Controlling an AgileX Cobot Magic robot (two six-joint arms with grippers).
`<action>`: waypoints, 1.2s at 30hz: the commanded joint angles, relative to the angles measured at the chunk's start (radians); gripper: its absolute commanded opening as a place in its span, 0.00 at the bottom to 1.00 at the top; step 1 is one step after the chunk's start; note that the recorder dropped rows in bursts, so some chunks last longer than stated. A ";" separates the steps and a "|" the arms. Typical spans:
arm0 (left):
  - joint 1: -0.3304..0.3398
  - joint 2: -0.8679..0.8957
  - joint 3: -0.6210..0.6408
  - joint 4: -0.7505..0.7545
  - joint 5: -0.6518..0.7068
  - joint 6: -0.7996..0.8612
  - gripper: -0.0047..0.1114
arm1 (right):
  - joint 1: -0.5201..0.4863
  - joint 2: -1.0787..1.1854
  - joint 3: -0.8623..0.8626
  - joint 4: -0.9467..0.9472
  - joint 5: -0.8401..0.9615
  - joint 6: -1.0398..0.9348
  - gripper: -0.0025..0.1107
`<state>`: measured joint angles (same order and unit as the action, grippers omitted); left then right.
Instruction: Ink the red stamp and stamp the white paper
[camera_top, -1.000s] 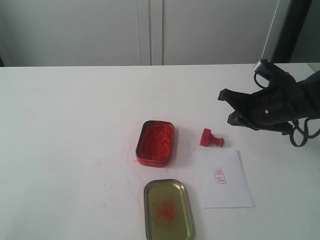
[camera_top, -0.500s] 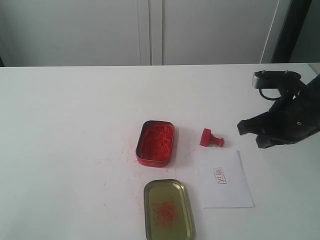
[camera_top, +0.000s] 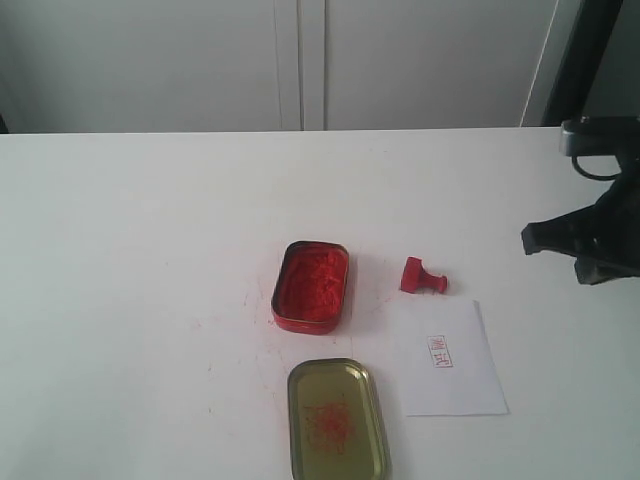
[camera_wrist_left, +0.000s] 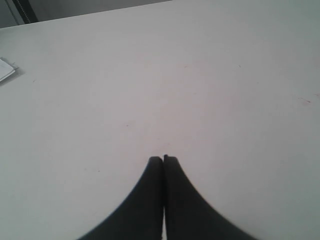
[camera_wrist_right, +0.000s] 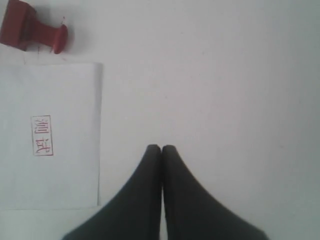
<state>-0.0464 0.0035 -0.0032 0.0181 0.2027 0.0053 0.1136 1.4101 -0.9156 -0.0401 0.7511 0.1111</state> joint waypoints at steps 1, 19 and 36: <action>0.004 -0.003 0.003 -0.001 0.000 0.003 0.04 | -0.004 -0.097 0.047 0.010 -0.018 0.023 0.02; 0.004 -0.003 0.003 -0.001 0.000 0.003 0.04 | -0.004 -0.685 0.182 0.010 -0.048 0.022 0.02; 0.004 -0.003 0.003 -0.001 0.000 0.003 0.04 | -0.004 -1.174 0.329 -0.005 -0.028 -0.041 0.02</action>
<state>-0.0464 0.0035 -0.0032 0.0181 0.2027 0.0053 0.1136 0.2879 -0.6173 -0.0323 0.7424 0.0869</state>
